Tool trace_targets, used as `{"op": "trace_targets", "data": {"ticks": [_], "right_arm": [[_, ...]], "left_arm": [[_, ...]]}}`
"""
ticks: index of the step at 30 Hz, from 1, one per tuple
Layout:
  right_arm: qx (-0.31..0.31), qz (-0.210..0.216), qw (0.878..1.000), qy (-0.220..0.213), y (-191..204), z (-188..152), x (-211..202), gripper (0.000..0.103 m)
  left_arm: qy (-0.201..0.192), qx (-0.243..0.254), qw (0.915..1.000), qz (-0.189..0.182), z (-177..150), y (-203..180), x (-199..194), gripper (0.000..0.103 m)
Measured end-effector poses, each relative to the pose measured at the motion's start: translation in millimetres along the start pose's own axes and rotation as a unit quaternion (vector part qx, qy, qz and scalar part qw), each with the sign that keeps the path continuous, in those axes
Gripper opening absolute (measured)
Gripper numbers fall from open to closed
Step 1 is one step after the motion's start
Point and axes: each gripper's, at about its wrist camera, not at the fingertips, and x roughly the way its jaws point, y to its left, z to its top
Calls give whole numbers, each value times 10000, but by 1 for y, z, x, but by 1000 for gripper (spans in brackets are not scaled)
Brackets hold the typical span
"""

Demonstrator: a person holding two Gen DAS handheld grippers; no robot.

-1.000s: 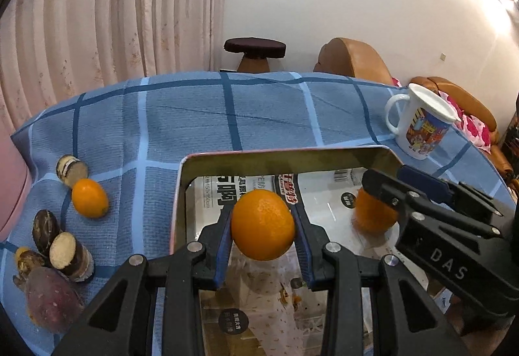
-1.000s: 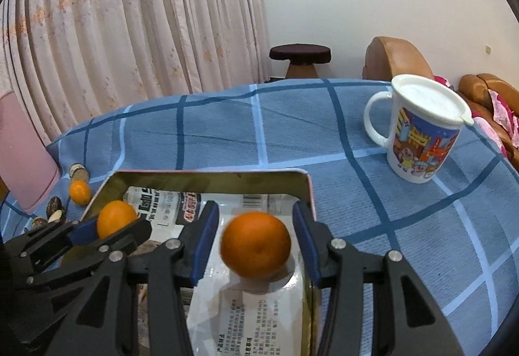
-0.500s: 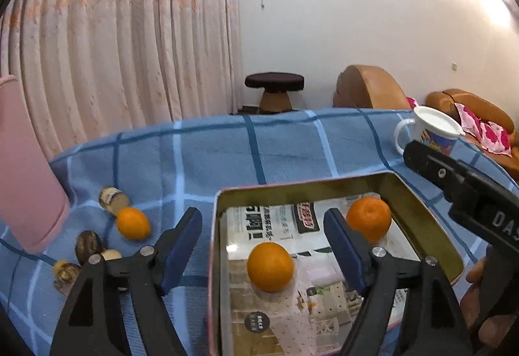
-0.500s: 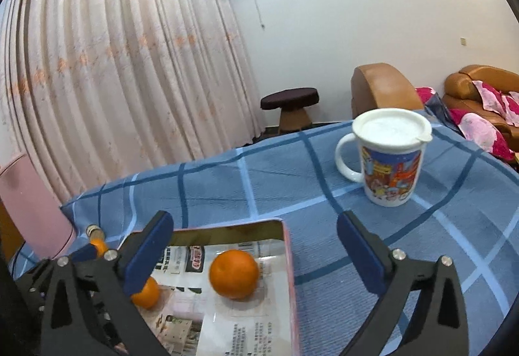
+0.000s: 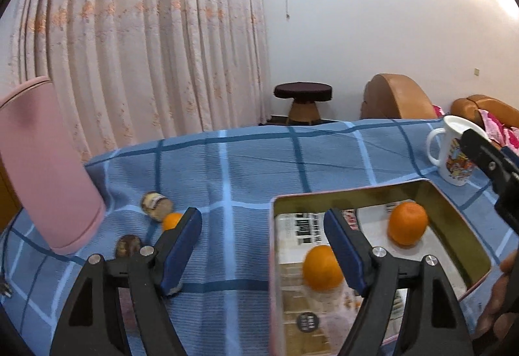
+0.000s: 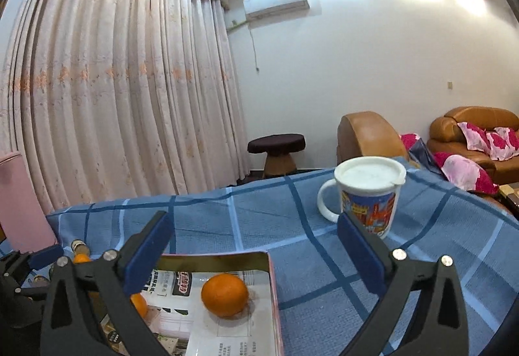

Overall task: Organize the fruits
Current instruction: 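Open the left gripper to release the orange and withdraw from the tin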

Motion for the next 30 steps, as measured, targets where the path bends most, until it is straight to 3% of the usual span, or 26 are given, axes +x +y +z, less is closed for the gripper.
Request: {"op": "trace_targets", "data": {"ticks": [9, 19, 30], "right_arm": [[19, -118, 9999, 35, 8, -2, -6, 103], [-52, 128, 9997, 185, 52, -12, -16, 103], [-191, 501, 9981, 299, 104, -22, -21, 103]], "left_arm": [[-34, -13, 9997, 243, -10, 25, -7, 79], [-129, -102, 9979, 620, -15, 66, -14, 79], [-109, -200, 9967, 783, -20, 108, -15, 79]]}}
